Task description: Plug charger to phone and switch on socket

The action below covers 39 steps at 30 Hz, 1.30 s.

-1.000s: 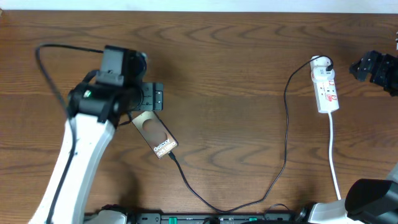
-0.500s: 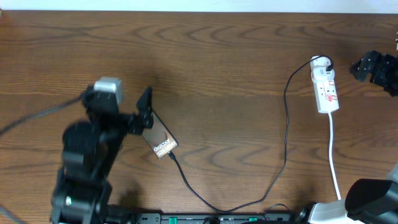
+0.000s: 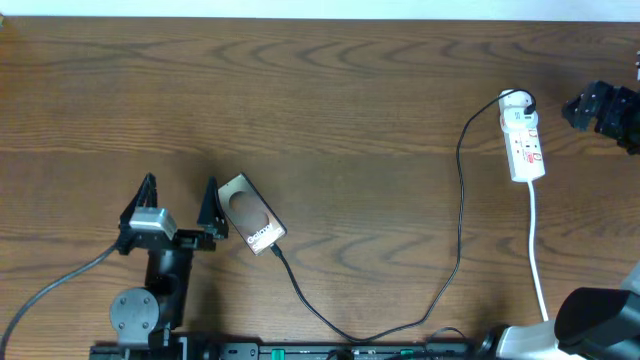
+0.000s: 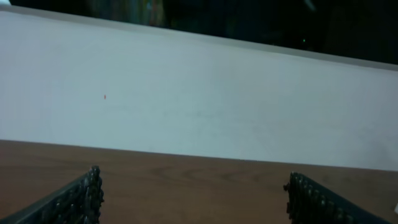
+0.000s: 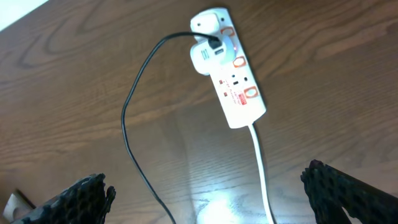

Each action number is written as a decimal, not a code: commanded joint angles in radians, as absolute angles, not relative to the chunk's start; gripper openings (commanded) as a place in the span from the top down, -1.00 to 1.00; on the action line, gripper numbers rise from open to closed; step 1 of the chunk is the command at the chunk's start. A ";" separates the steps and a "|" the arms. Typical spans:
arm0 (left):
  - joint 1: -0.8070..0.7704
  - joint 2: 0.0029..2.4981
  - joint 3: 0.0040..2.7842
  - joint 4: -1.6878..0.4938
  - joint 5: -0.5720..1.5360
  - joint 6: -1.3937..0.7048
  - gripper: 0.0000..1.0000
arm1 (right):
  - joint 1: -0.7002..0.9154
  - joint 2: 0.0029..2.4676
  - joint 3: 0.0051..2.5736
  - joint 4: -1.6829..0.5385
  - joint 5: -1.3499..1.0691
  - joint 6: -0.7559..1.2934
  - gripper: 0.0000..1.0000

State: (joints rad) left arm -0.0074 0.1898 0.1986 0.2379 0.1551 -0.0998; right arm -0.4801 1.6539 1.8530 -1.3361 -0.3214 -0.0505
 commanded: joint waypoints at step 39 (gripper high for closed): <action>0.033 0.004 0.004 -0.067 0.089 -0.215 -0.82 | -0.472 1.644 1.864 -1.336 -0.323 -0.038 -0.99</action>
State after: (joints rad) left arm 0.0265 0.0101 0.0151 -0.0219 0.0902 -0.2100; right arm -0.4801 1.6539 1.8530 -1.3354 -0.3206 -0.0505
